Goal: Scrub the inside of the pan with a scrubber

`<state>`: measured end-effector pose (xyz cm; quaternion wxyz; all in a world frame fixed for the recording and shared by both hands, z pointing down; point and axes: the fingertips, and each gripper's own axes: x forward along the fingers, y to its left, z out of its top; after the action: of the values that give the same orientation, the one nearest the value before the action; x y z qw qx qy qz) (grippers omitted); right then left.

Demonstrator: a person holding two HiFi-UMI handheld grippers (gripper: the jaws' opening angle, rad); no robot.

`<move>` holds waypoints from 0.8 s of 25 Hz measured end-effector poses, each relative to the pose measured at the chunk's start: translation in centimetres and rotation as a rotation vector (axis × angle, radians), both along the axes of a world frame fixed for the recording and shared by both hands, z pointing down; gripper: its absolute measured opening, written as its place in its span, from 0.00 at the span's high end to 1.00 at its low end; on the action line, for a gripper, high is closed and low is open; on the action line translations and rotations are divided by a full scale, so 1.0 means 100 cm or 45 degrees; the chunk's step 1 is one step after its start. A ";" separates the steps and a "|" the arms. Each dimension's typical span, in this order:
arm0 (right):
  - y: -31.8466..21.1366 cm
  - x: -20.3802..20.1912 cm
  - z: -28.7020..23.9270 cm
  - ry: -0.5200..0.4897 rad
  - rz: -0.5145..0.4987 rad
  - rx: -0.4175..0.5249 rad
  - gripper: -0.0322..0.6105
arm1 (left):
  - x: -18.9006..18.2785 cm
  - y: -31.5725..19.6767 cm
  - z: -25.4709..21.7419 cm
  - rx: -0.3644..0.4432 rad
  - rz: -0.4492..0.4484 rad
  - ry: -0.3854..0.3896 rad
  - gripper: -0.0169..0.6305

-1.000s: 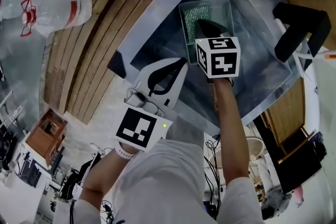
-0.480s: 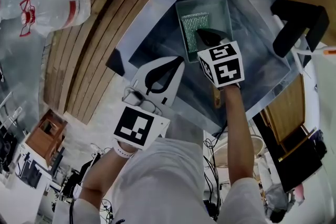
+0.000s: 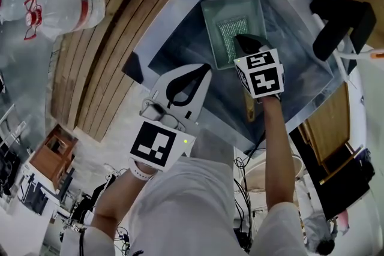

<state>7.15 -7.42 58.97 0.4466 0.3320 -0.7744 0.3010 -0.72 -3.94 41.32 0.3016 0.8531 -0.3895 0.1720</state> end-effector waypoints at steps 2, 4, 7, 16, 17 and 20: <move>-0.008 0.017 0.002 0.039 0.049 0.006 0.93 | -0.001 0.000 0.000 0.003 0.000 -0.002 0.97; -0.015 0.029 0.003 0.047 0.109 0.004 0.93 | 0.000 0.000 0.000 0.007 -0.001 -0.001 0.97; -0.019 0.026 0.002 0.036 0.146 0.020 0.93 | 0.001 0.002 0.000 0.006 0.000 0.004 0.97; -0.023 -0.033 -0.002 -0.067 0.085 0.069 0.93 | 0.000 0.000 0.000 0.008 0.002 -0.007 0.97; -0.023 -0.032 -0.004 -0.078 0.099 0.076 0.93 | 0.000 -0.001 -0.001 0.011 0.001 -0.009 0.97; -0.020 -0.024 -0.018 -0.099 0.136 0.102 0.93 | -0.003 -0.002 -0.008 0.022 0.003 -0.009 0.97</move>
<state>4.71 -9.37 57.16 0.3860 0.3784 -0.7837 0.3059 -1.04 -4.19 40.56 0.2927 0.8554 -0.3912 0.1720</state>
